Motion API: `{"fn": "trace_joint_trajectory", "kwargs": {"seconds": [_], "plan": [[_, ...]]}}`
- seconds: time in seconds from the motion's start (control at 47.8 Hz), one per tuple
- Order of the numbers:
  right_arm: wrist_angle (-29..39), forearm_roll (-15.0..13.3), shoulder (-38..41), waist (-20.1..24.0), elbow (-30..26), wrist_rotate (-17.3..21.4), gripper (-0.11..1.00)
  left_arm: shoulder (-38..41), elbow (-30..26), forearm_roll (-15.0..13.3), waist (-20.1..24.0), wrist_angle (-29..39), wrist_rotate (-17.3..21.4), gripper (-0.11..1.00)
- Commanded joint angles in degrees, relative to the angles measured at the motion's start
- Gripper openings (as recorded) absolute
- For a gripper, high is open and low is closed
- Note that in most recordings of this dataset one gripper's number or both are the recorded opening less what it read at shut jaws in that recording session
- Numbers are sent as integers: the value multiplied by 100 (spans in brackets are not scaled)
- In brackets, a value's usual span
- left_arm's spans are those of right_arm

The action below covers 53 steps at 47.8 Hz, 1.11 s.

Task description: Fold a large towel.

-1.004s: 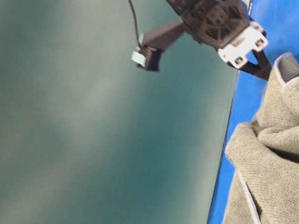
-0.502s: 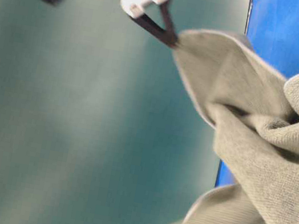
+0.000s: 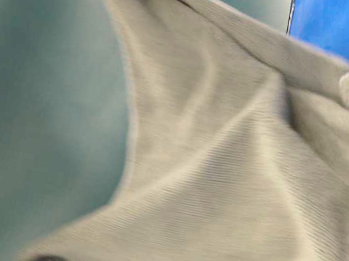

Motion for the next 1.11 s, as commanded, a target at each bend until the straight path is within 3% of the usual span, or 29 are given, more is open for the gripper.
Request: {"fn": "trace_joint_trajectory", "kwargs": {"seconds": [0.0,0.167,0.314,0.418,0.502,0.586,0.711,0.921,1.088], "plan": [[9,-167,-97,-229,-483,-9,2,35,-659,26,316,105,26,1],[18,-369,-35,-527,-1151,-18,2,193,-1538,26,694,229,492,1],[62,-773,185,-721,-1547,-9,2,448,-1995,18,932,105,958,1],[264,-958,431,-835,-1819,26,2,615,-2118,-9,967,149,976,1],[501,-914,536,-817,-1986,70,2,615,-2162,-79,835,404,870,1],[835,-721,457,-545,-2127,141,2,457,-2206,-114,422,958,721,1],[1441,-431,114,413,-2303,264,2,35,-2347,-123,-659,1881,114,1],[1951,-44,-290,1986,-2575,571,2,-677,-2443,-114,-2268,2153,-1705,1],[1846,35,-316,2716,-2628,844,2,-932,-2479,-97,-2769,2188,-2628,1]]}}
